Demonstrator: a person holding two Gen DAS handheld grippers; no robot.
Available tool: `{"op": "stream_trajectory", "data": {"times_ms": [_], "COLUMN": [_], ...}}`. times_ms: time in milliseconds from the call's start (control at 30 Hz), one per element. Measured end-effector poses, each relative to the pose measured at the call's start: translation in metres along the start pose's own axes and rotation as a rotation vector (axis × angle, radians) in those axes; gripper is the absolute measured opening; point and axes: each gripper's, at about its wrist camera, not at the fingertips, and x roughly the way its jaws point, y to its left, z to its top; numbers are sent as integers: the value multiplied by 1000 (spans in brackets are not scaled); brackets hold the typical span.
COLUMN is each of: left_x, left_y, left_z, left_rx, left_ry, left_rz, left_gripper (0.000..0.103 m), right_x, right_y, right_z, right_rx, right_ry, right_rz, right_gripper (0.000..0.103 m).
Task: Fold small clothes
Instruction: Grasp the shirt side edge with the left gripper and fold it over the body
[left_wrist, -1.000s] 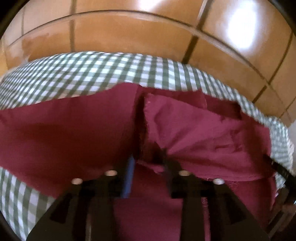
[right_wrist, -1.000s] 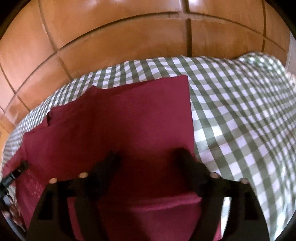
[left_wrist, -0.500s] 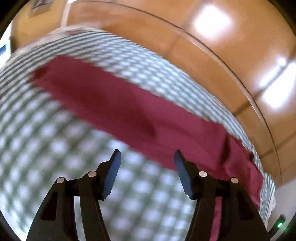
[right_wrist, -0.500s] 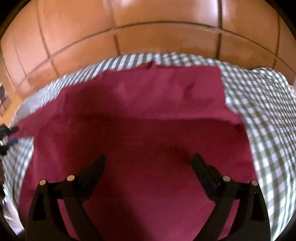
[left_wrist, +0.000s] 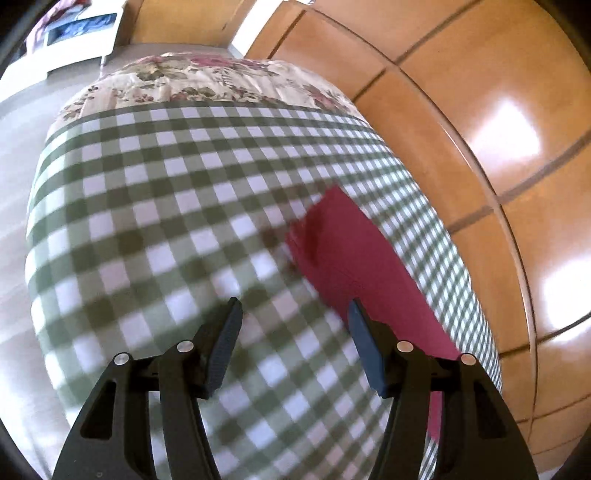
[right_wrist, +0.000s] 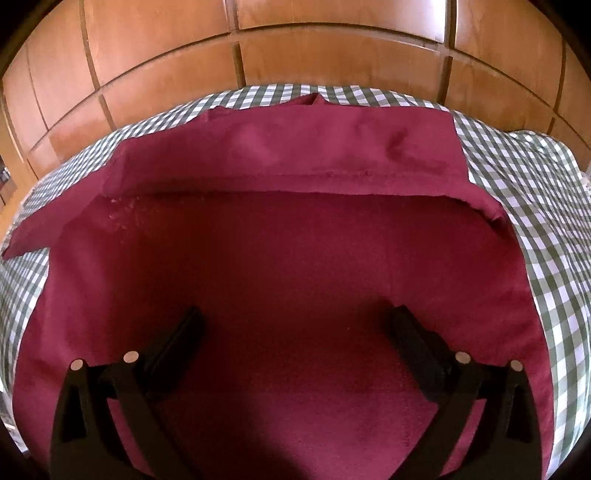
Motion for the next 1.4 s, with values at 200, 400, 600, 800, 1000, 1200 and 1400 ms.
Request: {"op": "stream_trajectory", "data": {"times_ms": [200, 400, 600, 800, 1000, 1200, 1400], "left_x": [20, 27, -8, -30, -10, -4, -29], "left_y": [-2, -25, -88, -185, -258, -264, -221], "left_z": [25, 30, -4, -85, -191, -240, -221], "left_rx": [14, 96, 224, 451, 671, 790, 752], "left_ry": [-12, -12, -14, 53, 199, 258, 152], "left_rz": [49, 19, -194, -396, -447, -410, -345], "left_gripper": [37, 7, 7, 7, 7, 57, 62], "right_x": [0, 0, 0, 0, 0, -2, -13], "right_y": [-1, -1, -1, -1, -2, 0, 22], "right_z": [0, 0, 0, 0, 0, 5, 34], "right_rx": [0, 0, 2, 3, 6, 3, 90], "right_ry": [-3, -4, -6, -7, -8, 18, 33], "right_rz": [1, 1, 6, 7, 10, 10, 241], "right_gripper": [101, 101, 101, 101, 101, 101, 94]}}
